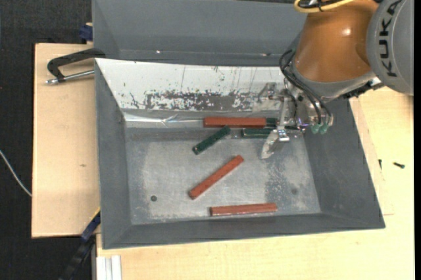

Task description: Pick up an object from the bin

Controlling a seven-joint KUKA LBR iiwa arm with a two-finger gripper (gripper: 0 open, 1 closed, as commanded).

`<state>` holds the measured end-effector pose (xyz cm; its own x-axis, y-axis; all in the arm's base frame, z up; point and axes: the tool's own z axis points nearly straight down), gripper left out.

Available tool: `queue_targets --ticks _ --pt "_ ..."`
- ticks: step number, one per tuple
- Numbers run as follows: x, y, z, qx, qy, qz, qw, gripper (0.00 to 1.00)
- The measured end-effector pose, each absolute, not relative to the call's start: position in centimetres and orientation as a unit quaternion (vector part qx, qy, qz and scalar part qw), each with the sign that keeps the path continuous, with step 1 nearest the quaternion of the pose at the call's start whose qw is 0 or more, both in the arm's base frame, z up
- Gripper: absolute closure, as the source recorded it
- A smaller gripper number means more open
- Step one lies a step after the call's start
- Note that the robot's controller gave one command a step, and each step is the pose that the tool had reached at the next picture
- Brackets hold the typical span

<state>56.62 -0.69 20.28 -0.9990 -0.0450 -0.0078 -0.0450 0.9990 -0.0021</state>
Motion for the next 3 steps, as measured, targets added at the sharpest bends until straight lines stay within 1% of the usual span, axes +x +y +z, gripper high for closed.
queue_targets --ticks 1,2,3 --pt "55.8 3.9 14.0 -0.072 0.997 0.0 0.003 0.0" --pt "57.1 4.1 7.9 -0.007 1.0 0.001 0.0 1.0" --pt "57.1 4.1 7.9 -0.007 1.0 0.001 0.0 1.0"
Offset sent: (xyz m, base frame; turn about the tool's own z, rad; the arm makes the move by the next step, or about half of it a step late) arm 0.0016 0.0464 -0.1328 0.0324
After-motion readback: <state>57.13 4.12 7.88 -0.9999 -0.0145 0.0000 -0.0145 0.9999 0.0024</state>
